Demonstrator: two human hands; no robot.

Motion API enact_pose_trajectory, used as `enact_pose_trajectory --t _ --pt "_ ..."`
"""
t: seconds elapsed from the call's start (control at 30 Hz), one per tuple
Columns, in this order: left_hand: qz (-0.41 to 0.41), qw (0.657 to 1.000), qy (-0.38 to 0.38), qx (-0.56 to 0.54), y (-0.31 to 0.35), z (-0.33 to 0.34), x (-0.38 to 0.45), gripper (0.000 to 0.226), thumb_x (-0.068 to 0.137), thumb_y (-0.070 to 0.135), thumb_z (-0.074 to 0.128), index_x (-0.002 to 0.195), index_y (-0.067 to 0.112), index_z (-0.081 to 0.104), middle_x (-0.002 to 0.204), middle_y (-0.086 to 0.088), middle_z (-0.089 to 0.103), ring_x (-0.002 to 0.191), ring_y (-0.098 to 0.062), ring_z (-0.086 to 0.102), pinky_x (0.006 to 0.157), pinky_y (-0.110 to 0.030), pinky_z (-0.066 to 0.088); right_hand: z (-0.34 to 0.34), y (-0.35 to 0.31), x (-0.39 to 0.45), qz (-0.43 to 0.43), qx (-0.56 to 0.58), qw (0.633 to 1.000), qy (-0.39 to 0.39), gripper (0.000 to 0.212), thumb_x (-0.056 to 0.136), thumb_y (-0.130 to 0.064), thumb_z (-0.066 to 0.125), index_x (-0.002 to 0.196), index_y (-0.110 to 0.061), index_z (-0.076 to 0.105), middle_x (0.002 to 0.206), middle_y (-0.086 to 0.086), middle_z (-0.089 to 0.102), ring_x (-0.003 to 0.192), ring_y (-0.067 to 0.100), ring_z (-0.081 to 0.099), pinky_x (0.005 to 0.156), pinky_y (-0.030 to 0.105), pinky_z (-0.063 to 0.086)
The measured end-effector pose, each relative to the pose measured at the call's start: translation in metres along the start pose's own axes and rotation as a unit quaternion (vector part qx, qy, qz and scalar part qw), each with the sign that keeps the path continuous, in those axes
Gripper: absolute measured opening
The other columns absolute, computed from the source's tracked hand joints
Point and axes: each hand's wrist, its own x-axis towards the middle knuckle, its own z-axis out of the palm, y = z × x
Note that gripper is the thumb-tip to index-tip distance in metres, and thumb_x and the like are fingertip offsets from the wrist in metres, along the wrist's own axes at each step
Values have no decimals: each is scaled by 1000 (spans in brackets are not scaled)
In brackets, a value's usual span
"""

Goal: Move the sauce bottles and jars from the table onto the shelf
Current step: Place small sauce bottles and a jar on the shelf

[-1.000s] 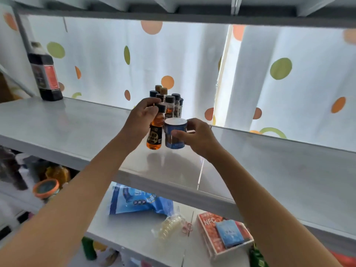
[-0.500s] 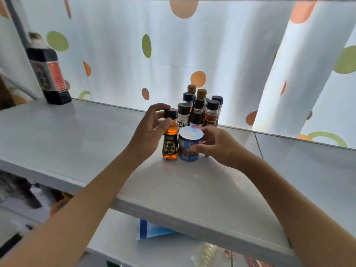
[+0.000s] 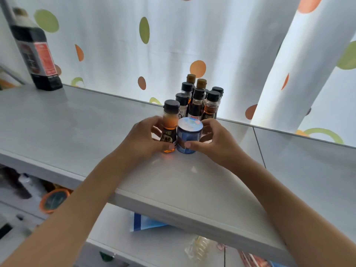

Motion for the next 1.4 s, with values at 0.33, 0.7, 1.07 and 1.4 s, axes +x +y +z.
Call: enact_pose_trajectory --t 0.33,0.7,1.07,1.4 --pt "-27 995 -15 100 6 3 48 55 58 14 91 104 12 62 89 -2 68 78 -15 65 69 -27 50 -4 4 -3 -5 -24 999 26 72 81 -32 79 143 -29 43 101 -8 61 87 14 63 76 24 49" --pt "32 993 64 96 -16 30 58 48 68 27 86 107 13 62 98 2 70 83 -15 66 77 -28 52 -5 2 -4 8 54 997 46 50 76 -13 81 115 -22 51 114 -7 64 108 9 62 90 33 56" --pt "17 994 41 104 -21 33 53 47 74 19 81 113 12 57 109 -4 67 89 -19 64 81 -33 54 11 4 -1 7 12 989 150 76 63 -31 91 123 -16 48 101 -1 59 85 4 52 72 18 43" --pt "78 995 19 60 5 30 25 13 78 14 73 81 13 60 71 3 64 61 -10 61 54 -29 55 6 6 -4 47 60 995 64 65 64 -17 78 126 -12 58 105 -1 71 94 11 69 85 36 59"
